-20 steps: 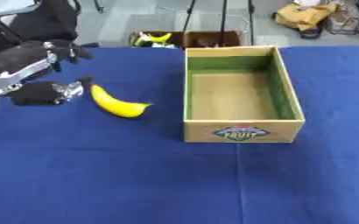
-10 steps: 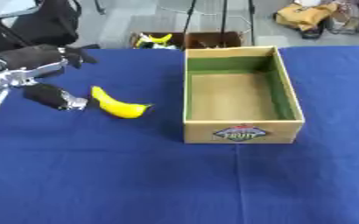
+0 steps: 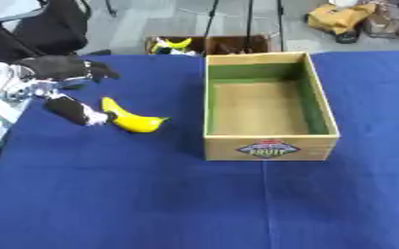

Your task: Pick up objects on the table and place them in the box.

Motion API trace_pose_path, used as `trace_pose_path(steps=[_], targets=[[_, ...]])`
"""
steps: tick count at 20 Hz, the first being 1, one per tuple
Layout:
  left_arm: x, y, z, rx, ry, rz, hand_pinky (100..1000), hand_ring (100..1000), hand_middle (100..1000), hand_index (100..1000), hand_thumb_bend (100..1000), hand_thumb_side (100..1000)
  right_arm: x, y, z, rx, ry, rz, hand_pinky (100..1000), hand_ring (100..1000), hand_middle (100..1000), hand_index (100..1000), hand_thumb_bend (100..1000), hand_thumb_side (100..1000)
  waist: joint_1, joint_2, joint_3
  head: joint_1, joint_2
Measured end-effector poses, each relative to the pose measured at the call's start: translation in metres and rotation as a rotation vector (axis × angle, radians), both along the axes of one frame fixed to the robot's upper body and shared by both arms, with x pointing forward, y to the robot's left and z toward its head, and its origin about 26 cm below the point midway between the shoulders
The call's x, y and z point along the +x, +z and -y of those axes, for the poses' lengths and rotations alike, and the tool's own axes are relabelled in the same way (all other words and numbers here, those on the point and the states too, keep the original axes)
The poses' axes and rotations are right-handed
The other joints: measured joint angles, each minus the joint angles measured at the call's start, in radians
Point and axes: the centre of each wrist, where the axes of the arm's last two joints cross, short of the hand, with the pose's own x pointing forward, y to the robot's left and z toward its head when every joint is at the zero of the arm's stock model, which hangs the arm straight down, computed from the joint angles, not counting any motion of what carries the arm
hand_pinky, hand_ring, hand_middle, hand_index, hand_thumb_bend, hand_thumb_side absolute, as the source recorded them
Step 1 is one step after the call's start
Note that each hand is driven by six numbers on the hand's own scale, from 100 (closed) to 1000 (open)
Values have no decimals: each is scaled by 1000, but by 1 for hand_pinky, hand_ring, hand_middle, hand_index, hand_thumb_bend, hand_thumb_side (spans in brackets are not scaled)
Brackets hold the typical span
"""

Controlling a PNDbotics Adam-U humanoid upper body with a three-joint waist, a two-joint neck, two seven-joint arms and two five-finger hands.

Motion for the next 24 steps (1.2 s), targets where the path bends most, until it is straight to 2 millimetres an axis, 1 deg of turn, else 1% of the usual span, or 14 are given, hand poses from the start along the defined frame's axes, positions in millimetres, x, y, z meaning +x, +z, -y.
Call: trace_pose_path(steps=[5, 9, 10, 13, 17, 21, 22, 23, 24], targets=[[13, -14, -2, -23, 13, -66, 646, 798, 902, 961, 205, 611, 0, 0, 0, -1, 1, -2, 684, 699, 719, 868, 100, 1000, 0, 6, -6, 6, -4], [20, -20, -3, -25, 14, -118, 647, 794, 900, 957, 156, 594, 0, 0, 0, -2, 1, -3, 684, 699, 719, 868, 100, 1000, 1, 12, -10, 11, -9], [21, -22, -3, -23, 12, -133, 649, 795, 903, 960, 154, 592, 0, 0, 0, -2, 1, -4, 684, 699, 719, 868, 100, 1000, 2, 12, -10, 13, -9], [24, -26, -5, -12, 10, -181, 652, 797, 916, 971, 194, 601, 0, 0, 0, -2, 1, -4, 685, 699, 719, 868, 100, 1000, 3, 17, -12, 14, -11], [26, -24, -6, 1, 15, -215, 666, 809, 928, 974, 216, 600, 0, 0, 0, -3, 2, -4, 685, 699, 718, 868, 100, 1000, 7, 18, -12, 15, -15], [27, -23, -6, 27, 25, -209, 703, 854, 926, 966, 224, 598, 0, 0, 0, -5, 5, -5, 685, 699, 718, 868, 100, 1000, 8, 23, -14, 15, -17], [27, -23, -6, 34, 26, -206, 734, 887, 924, 960, 226, 599, 0, 0, 0, -5, 5, -6, 686, 698, 717, 868, 100, 1000, 9, 23, -14, 15, -17], [27, -24, -6, 40, 26, -204, 742, 898, 922, 958, 226, 600, 0, 0, 0, -5, 5, -6, 686, 698, 717, 868, 100, 1000, 9, 25, -15, 15, -17], [27, -24, -6, 44, 23, -199, 771, 938, 917, 952, 227, 603, 0, 0, 0, -5, 6, -7, 686, 698, 717, 868, 100, 1000, 8, 27, -15, 15, -18]])
